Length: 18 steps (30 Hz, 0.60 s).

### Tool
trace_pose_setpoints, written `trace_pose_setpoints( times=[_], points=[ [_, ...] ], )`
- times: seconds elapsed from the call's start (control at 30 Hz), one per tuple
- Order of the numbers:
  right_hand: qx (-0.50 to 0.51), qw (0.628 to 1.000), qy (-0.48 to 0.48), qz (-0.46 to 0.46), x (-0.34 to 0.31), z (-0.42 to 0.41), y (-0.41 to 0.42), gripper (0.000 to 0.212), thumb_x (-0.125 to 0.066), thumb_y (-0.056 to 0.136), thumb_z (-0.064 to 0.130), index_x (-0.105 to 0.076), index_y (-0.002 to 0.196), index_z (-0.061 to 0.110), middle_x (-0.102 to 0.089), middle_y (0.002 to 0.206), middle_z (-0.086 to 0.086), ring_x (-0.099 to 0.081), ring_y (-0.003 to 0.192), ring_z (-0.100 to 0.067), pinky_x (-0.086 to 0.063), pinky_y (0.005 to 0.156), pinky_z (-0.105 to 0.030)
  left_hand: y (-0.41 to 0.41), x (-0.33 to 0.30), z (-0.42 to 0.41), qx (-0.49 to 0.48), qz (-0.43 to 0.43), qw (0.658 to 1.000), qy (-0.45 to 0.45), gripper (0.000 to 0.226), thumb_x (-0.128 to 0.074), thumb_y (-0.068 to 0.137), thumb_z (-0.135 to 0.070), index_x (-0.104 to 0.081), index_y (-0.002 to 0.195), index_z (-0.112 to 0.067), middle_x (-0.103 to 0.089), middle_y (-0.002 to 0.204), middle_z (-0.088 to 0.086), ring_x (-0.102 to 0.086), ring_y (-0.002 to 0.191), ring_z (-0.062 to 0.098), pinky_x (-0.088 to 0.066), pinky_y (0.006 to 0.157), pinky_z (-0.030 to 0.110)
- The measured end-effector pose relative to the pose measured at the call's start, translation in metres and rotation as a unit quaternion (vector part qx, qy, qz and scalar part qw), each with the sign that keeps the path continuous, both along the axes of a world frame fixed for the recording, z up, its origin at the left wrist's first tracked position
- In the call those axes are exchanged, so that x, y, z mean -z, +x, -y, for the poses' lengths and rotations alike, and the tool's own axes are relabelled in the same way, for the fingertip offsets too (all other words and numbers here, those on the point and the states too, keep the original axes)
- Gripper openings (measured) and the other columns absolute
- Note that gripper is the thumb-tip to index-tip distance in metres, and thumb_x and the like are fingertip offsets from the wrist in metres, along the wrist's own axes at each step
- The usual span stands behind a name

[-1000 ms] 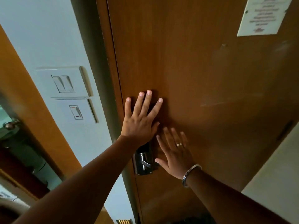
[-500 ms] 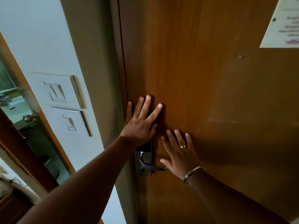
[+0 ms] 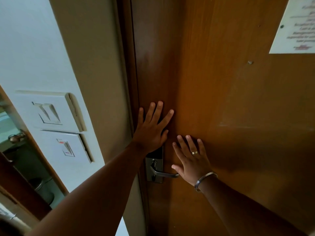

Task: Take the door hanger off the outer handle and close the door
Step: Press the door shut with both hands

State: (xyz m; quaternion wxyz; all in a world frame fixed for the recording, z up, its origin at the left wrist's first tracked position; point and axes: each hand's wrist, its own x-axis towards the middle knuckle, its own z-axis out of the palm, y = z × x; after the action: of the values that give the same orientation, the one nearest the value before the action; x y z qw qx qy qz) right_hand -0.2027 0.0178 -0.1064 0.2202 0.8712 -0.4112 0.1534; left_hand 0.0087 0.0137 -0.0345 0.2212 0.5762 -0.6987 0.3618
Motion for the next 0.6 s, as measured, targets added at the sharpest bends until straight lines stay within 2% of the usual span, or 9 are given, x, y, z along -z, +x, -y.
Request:
trace_pose_setpoints(
  times=[0.17,0.37,0.6],
  points=[
    [0.004,1.000,-0.019,-0.007,0.001,0.002,0.001,0.088,-0.062,0.075,0.063,-0.034,0.147,0.020,-0.026,0.158,-0.009,-0.020,0.144,-0.035,-0.020,0.113,-0.062,0.004,0.000,0.006,0.015,0.003,1.000,-0.020,0.085,-0.052,0.086,-0.047,-0.004,0.156,-0.033,-0.002,0.162,0.012,0.004,0.150,0.031,-0.001,0.116,0.063],
    [0.014,0.999,-0.026,-0.024,0.001,0.006,0.002,0.090,-0.063,0.073,0.064,-0.034,0.147,0.020,-0.026,0.158,-0.011,-0.016,0.143,-0.036,-0.021,0.112,-0.064,0.006,0.001,0.011,0.013,0.008,0.999,-0.031,0.087,-0.051,0.086,-0.048,-0.001,0.156,-0.033,-0.005,0.163,0.013,0.005,0.150,0.030,-0.002,0.116,0.063],
    [0.020,0.999,-0.021,-0.024,-0.005,0.008,0.005,0.088,-0.063,0.074,0.064,-0.037,0.146,0.019,-0.030,0.157,-0.011,-0.026,0.143,-0.037,-0.019,0.111,-0.064,0.007,0.001,0.021,0.008,0.011,1.000,-0.018,0.086,-0.049,0.088,-0.049,0.002,0.155,-0.034,-0.004,0.162,0.015,0.008,0.149,0.031,-0.001,0.115,0.063]
  ],
)
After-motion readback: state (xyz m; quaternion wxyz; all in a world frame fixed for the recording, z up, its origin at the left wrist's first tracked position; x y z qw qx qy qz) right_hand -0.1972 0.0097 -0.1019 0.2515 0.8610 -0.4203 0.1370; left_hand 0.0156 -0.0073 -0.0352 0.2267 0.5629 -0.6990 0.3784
